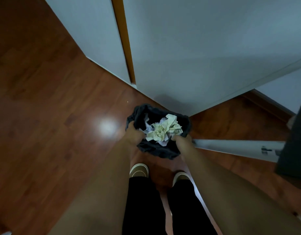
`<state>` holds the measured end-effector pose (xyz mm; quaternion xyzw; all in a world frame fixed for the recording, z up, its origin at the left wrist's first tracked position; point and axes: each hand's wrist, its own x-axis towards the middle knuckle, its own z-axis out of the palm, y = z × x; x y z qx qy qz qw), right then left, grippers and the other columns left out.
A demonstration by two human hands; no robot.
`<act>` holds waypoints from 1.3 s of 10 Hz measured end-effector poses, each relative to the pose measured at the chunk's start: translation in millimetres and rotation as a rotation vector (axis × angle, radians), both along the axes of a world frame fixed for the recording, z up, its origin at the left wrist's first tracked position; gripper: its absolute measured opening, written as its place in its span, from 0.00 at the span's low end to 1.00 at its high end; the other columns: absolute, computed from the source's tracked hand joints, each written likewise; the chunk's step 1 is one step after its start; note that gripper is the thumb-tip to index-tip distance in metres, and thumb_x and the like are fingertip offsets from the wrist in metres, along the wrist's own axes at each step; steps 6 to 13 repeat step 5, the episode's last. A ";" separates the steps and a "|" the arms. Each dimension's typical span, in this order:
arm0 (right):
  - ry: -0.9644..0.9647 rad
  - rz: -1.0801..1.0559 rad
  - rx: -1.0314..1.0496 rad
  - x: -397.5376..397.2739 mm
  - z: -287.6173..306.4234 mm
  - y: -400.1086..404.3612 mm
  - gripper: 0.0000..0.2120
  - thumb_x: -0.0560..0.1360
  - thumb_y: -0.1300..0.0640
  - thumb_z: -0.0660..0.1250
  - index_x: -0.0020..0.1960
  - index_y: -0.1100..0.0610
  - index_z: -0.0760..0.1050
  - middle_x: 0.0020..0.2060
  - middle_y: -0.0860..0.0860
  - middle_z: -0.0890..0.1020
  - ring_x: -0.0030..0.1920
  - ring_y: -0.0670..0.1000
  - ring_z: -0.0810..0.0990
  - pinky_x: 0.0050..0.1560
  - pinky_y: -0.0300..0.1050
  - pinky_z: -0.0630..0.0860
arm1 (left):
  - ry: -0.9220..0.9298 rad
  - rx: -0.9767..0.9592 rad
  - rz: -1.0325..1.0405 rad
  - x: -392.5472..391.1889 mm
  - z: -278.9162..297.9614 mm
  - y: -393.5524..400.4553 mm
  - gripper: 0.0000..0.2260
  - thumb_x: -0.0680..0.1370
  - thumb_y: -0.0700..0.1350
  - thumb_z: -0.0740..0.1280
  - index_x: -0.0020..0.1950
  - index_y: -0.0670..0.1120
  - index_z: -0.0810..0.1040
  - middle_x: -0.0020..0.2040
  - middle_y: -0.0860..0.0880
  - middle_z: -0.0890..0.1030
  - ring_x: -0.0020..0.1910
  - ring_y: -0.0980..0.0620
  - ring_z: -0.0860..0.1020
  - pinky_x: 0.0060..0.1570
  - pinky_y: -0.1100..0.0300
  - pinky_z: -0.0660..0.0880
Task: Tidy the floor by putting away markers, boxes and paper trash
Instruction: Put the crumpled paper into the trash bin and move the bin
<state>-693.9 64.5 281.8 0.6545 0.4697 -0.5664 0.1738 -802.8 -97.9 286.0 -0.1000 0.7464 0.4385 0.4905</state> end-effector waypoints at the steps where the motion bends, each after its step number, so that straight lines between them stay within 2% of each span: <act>1: 0.086 0.048 0.070 -8.4 -18.2 12.5 0.28 0.74 0.65 0.64 0.73 0.60 0.65 0.63 0.62 0.76 0.59 0.62 0.77 0.51 0.51 0.75 | 0.025 0.070 -0.058 -20.9 -16.0 4.8 0.18 0.74 0.22 0.64 0.63 0.29 0.73 0.48 0.33 0.80 0.38 0.49 0.81 0.37 0.53 0.77; 2: 0.100 0.061 0.128 -3.8 -24.6 18.8 0.28 0.74 0.65 0.63 0.73 0.58 0.65 0.62 0.60 0.77 0.53 0.59 0.78 0.46 0.47 0.73 | 0.030 0.092 -0.090 -28.3 -19.5 10.1 0.30 0.73 0.21 0.62 0.74 0.33 0.63 0.63 0.30 0.76 0.54 0.35 0.80 0.50 0.40 0.80; 3: 0.056 0.050 0.209 -0.9 -18.4 22.8 0.35 0.75 0.62 0.64 0.78 0.50 0.56 0.64 0.56 0.76 0.42 0.51 0.76 0.39 0.42 0.71 | 0.000 0.111 -0.113 -33.8 -19.8 23.1 0.34 0.73 0.23 0.62 0.77 0.41 0.61 0.68 0.36 0.74 0.64 0.36 0.75 0.61 0.36 0.74; 4: 0.014 0.135 0.243 7.2 -18.9 26.3 0.38 0.75 0.62 0.65 0.79 0.47 0.51 0.68 0.58 0.73 0.52 0.57 0.78 0.46 0.45 0.73 | 0.039 0.126 -0.164 -30.4 -18.9 39.6 0.33 0.76 0.27 0.62 0.79 0.43 0.58 0.71 0.39 0.71 0.69 0.40 0.72 0.68 0.43 0.70; 5: 0.050 0.286 0.300 17.8 -14.7 29.9 0.38 0.74 0.63 0.65 0.79 0.49 0.53 0.72 0.58 0.68 0.66 0.61 0.72 0.61 0.53 0.74 | 0.123 0.124 -0.186 -20.3 -15.6 51.7 0.30 0.78 0.29 0.62 0.78 0.42 0.59 0.73 0.39 0.70 0.70 0.41 0.71 0.67 0.55 0.69; 13: 0.050 0.286 0.300 17.8 -14.7 29.9 0.38 0.74 0.63 0.65 0.79 0.49 0.53 0.72 0.58 0.68 0.66 0.61 0.72 0.61 0.53 0.74 | 0.123 0.124 -0.186 -20.3 -15.6 51.7 0.30 0.78 0.29 0.62 0.78 0.42 0.59 0.73 0.39 0.70 0.70 0.41 0.71 0.67 0.55 0.69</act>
